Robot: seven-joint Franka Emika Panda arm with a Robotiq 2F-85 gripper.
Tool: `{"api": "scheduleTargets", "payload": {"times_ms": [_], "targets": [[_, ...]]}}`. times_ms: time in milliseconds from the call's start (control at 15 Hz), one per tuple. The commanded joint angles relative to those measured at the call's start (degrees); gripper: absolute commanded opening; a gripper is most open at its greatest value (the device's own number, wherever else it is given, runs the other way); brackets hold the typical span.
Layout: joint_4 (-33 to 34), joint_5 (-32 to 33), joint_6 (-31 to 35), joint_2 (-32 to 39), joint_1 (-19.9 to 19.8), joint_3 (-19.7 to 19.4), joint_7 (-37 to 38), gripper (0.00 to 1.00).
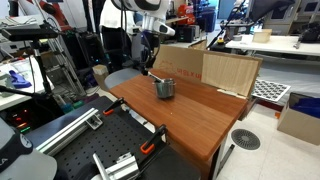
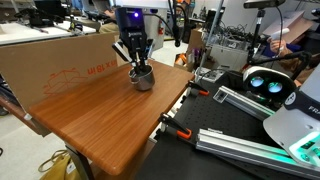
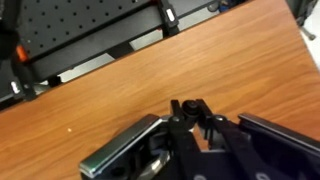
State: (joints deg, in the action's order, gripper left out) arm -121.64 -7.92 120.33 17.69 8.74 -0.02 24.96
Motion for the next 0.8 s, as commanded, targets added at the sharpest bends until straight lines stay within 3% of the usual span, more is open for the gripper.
{"api": "scheduleTargets", "payload": {"times_ms": [0, 467, 733], "targets": [[-5.3, 2.1, 6.6, -4.2, 1.6, 1.1, 3.9, 0.05], [-8.9, 1.3, 9.5, -8.3, 1.0, 2.0, 3.7, 0.05], [-7.5, 1.4, 10.3, -6.7, 1.2, 2.1, 5.7, 0.05]]}}
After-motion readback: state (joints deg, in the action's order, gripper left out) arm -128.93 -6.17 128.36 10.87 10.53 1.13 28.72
